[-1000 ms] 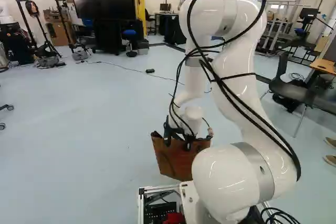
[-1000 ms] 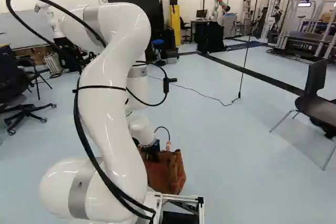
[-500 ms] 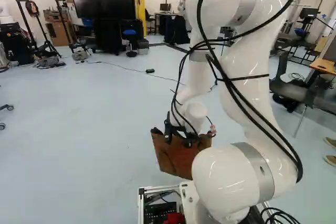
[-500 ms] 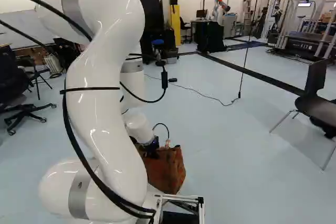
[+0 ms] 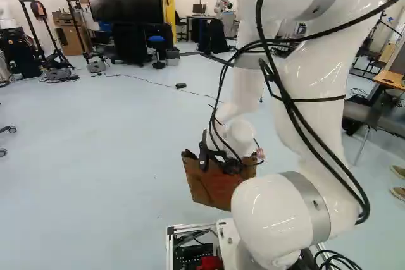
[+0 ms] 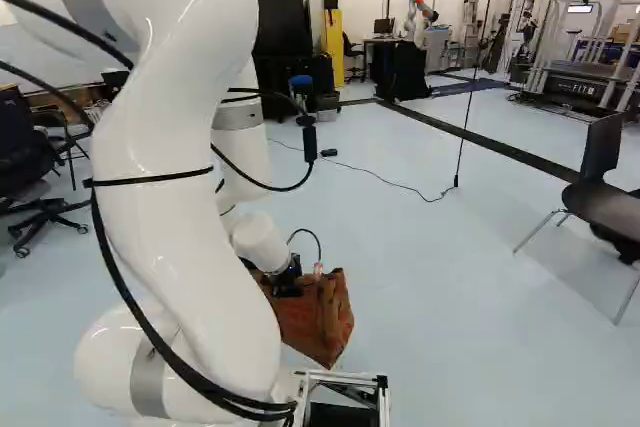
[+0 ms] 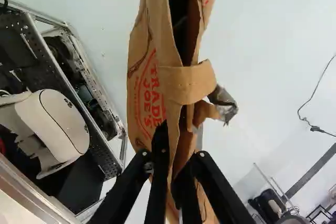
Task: Pick up the grocery bag from the ground
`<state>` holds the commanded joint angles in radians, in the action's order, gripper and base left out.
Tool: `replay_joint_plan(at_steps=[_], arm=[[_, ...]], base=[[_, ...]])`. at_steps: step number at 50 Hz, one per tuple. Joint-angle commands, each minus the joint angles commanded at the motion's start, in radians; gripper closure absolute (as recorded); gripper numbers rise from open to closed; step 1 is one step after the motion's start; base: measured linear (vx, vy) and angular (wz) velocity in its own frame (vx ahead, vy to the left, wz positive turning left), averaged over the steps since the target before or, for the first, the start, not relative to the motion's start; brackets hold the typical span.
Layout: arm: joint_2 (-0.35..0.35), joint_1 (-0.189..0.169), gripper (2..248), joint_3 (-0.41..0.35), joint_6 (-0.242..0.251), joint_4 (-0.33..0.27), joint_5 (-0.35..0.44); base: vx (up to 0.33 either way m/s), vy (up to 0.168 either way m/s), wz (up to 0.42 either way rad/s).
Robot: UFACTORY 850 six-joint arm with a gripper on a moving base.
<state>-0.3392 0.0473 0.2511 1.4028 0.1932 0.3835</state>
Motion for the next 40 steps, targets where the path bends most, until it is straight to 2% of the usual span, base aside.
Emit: replay_joint_plan(at_steps=[3, 20, 40], arm=[[0.019, 0.0, 229, -0.009, 0.0, 0.0, 0.0], [0.025, -0.001, 229, -0.011, -0.014, -0.002, 0.005], [0.05, -0.002, 229, -0.018, -0.073, -0.01, 0.026]], base=[[0.0, 0.0, 0.0], [0.0, 0.0, 0.0], [0.0, 0.0, 0.0]])
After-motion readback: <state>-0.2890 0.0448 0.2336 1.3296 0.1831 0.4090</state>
